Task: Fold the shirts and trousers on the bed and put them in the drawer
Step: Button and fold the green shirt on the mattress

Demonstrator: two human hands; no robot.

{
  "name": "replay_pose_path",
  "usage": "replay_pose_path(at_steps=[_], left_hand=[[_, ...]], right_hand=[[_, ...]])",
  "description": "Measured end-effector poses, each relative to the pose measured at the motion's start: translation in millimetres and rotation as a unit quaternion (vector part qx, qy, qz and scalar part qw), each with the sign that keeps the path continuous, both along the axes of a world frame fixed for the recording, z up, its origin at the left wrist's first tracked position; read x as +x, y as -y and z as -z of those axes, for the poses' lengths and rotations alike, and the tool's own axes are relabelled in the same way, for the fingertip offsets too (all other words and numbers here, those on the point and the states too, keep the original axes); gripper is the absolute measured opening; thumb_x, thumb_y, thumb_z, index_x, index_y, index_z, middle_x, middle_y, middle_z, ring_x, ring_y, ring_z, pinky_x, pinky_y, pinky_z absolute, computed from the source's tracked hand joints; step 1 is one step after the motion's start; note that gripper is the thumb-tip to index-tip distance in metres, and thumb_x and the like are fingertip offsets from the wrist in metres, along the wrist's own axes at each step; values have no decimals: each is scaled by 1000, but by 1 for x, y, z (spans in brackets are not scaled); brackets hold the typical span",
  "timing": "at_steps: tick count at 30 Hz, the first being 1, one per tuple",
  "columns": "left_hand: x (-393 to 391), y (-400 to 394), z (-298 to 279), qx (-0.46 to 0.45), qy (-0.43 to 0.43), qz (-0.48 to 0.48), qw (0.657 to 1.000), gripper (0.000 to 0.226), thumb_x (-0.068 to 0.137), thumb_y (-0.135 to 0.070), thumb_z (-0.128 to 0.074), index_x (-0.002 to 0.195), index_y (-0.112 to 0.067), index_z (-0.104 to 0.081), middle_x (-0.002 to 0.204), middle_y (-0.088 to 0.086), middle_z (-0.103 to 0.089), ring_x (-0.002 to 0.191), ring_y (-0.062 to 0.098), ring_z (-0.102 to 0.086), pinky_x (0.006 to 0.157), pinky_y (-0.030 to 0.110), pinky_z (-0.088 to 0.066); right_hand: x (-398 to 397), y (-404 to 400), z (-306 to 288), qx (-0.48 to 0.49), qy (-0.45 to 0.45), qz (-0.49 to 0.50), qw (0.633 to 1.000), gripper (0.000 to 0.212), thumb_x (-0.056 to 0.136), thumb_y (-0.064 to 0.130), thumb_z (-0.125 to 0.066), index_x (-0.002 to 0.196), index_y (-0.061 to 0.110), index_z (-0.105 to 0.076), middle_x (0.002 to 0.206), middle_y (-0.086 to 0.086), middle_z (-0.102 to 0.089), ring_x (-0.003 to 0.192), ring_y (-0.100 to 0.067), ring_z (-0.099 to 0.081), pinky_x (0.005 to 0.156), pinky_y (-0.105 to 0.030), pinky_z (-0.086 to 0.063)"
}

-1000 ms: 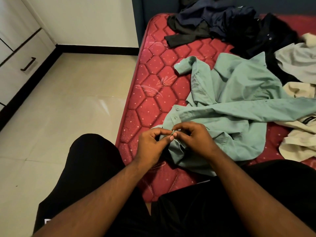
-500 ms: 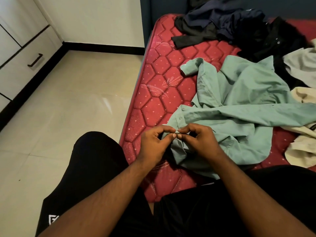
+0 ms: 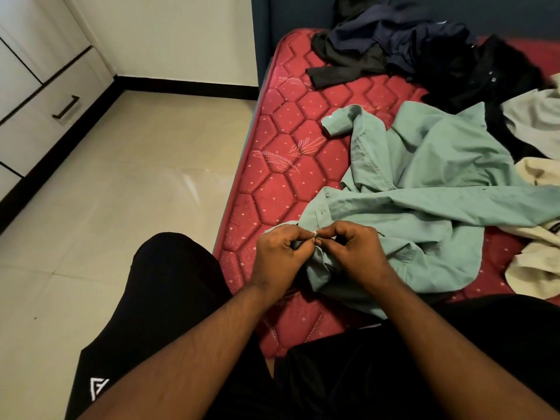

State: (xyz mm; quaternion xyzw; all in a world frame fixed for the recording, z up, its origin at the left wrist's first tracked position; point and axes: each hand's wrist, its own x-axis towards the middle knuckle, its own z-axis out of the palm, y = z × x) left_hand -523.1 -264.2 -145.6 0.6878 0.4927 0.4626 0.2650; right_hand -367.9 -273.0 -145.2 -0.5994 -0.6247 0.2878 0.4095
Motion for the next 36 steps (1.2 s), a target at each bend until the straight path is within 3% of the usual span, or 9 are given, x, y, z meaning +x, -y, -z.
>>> replay_pose_path(at_steps=[6,11,16,20,24,27,29,32,36], left_hand=[[-2,-7,2,-112,34,1,993,12,75,0,-70,82,-9,-72,76,-8,-68,69,-2,-59,65,12,-45],[-6,-12,4,-17,-52,68,996,20,76,-5,-67,92,-10,-77,86,-2,-73,79,-4,-60,76,5,-43],[-7,-19,9,-2,-127,10,992,21,77,-26,-52,76,-8,-65,75,3,-62,69,16,-55,64,31,-43],[-9,-21,14,27,-152,-15,988,16,79,-22,-52,77,-10,-62,74,2,-59,69,16,-51,64,32,-43],[-11,-17,6,18,-40,36,998,12,83,-12,-67,91,-8,-75,85,-3,-73,77,-1,-61,74,12,-47],[-13,-17,0,-177,152,52,971,12,87,-5,-69,95,-12,-76,81,-8,-74,72,0,-66,67,17,-51],[-16,-24,4,-241,190,63,950,14,87,-4,-68,96,-12,-75,79,-5,-75,69,3,-67,62,18,-51],[-22,-30,7,-228,145,117,956,19,86,-2,-70,102,-11,-74,82,-8,-74,71,0,-67,63,15,-51],[-27,-35,11,-87,-39,158,983,20,91,-15,-62,105,-11,-75,94,-9,-71,87,-3,-63,80,10,-46]], right_hand=[[-9,1,-2,64,72,-4,995,4,74,4,-76,77,6,-74,71,-1,-71,62,15,-55,60,-3,-39],[-7,3,-2,40,58,-3,998,8,75,3,-79,79,7,-74,70,6,-69,58,8,-56,58,-7,-40],[-12,-3,-9,-8,35,3,999,9,79,3,-74,84,10,-74,72,18,-65,59,9,-57,59,-4,-38],[-12,-9,-10,-34,71,-27,997,20,82,6,-72,99,15,-71,84,11,-66,67,9,-58,66,-3,-39],[-7,-12,-3,18,126,7,992,14,81,7,-73,95,9,-75,86,-4,-70,79,-14,-61,74,-20,-45],[-3,-11,-2,57,106,29,992,11,78,8,-76,89,10,-77,81,-2,-70,75,-8,-60,70,-12,-42],[-4,-10,0,75,102,14,992,13,77,9,-76,89,11,-77,80,0,-70,76,-6,-60,69,-12,-43],[-6,-11,3,90,93,2,992,14,77,10,-75,90,12,-77,80,2,-69,76,-4,-60,69,-10,-44],[-5,-13,4,86,102,-7,991,11,77,9,-76,88,11,-77,79,0,-68,75,-5,-58,68,-13,-45]])
